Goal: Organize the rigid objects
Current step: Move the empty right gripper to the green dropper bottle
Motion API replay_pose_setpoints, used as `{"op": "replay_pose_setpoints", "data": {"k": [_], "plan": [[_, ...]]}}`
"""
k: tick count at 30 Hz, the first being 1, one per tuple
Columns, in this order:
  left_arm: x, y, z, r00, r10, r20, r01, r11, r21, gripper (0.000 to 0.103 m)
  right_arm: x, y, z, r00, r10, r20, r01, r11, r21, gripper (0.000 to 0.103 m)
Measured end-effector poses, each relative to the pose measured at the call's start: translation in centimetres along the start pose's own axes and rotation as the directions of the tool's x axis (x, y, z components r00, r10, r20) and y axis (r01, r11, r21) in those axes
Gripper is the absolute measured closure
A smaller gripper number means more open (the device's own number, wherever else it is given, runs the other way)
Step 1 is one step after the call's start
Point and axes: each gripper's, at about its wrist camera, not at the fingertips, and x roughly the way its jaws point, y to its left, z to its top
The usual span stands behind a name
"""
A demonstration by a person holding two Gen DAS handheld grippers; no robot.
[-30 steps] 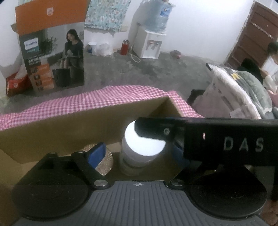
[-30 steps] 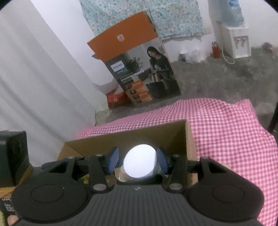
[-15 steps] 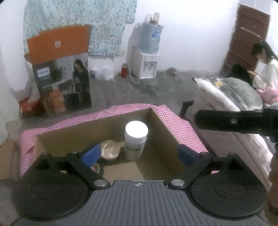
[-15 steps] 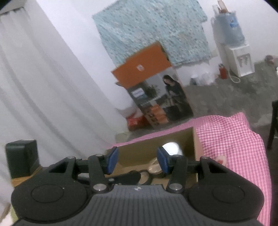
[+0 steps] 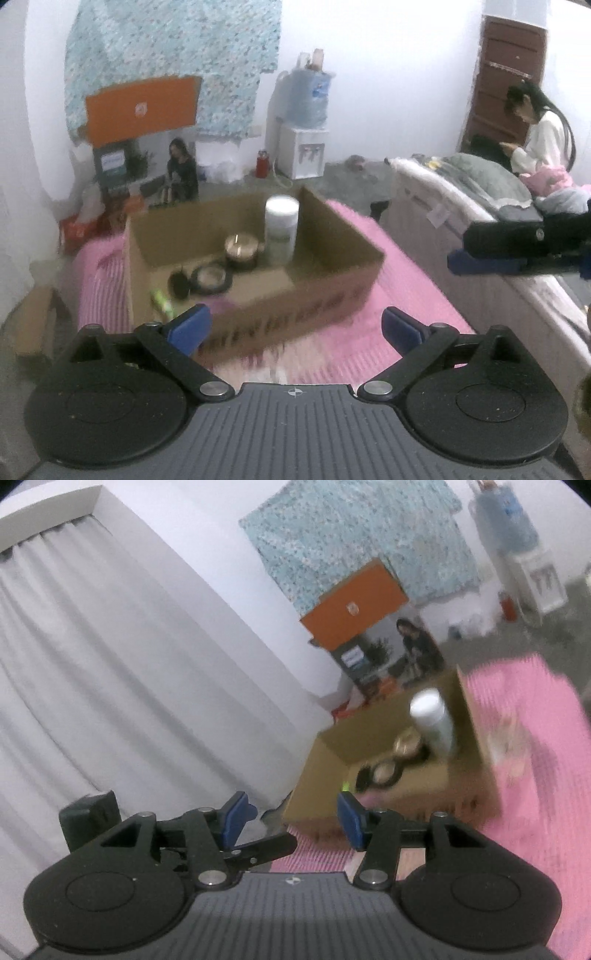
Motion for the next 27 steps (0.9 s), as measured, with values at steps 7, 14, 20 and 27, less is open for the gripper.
{"op": "replay_pose_setpoints", "data": {"k": [7,14,20,27], "plan": [[1.2,0.6,-5.4,0.998,0.014,-0.062,-0.016,0.999,-0.031,0.004,2.1,-5.3,-6.4,0.998,-0.034,-0.06,0.047,0.972,0.231,0.046],[4.5,0.0,-7.4,0.992,-0.008,-0.124,0.009,1.0,0.003,0.014,3.9,-8.6,-9.6,0.986,-0.123,-0.112,0.151,0.946,0.286,0.048],[7.4,-0.4,-8.0,0.981,-0.043,-0.189,0.047,0.999,0.017,0.031,5.7,-10.8,-10.1,0.976,-0.172,-0.135,0.209,0.914,0.349,0.055],[8.7,-0.7,-8.4,0.975,-0.059,-0.212,0.071,0.996,0.046,0.041,7.4,-13.0,-9.8,0.967,-0.207,-0.147,0.25,0.88,0.403,0.06]]}}
